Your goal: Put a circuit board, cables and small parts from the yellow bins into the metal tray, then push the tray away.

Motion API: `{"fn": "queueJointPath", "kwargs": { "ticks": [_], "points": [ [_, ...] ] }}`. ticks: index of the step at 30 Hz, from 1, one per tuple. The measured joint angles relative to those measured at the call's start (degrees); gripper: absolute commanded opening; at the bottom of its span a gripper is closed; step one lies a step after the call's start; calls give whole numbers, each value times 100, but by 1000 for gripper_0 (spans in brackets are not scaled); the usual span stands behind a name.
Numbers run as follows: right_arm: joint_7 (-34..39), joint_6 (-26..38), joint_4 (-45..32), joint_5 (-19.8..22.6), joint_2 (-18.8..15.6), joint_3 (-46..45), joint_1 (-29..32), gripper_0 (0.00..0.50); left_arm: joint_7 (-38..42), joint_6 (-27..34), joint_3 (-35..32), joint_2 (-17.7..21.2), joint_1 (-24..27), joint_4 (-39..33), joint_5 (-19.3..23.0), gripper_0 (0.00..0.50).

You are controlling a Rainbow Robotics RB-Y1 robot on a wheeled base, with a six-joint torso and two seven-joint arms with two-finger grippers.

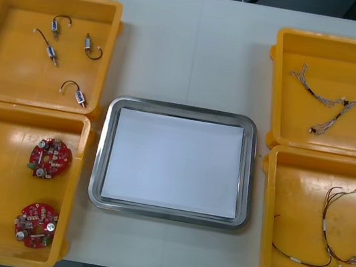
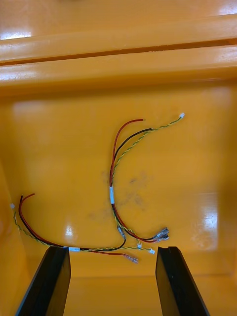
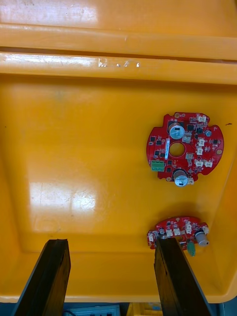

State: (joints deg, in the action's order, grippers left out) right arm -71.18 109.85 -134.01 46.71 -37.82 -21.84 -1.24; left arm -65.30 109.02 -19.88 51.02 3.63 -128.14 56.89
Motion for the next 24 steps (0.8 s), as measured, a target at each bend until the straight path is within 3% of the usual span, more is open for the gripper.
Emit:
{"fn": "queueJointPath", "kwargs": {
  "ticks": [24],
  "points": [
    [0, 0, 0, 0, 0, 0, 0, 500, 0, 0, 0, 0, 0, 0, 0, 500]
  ]
}}
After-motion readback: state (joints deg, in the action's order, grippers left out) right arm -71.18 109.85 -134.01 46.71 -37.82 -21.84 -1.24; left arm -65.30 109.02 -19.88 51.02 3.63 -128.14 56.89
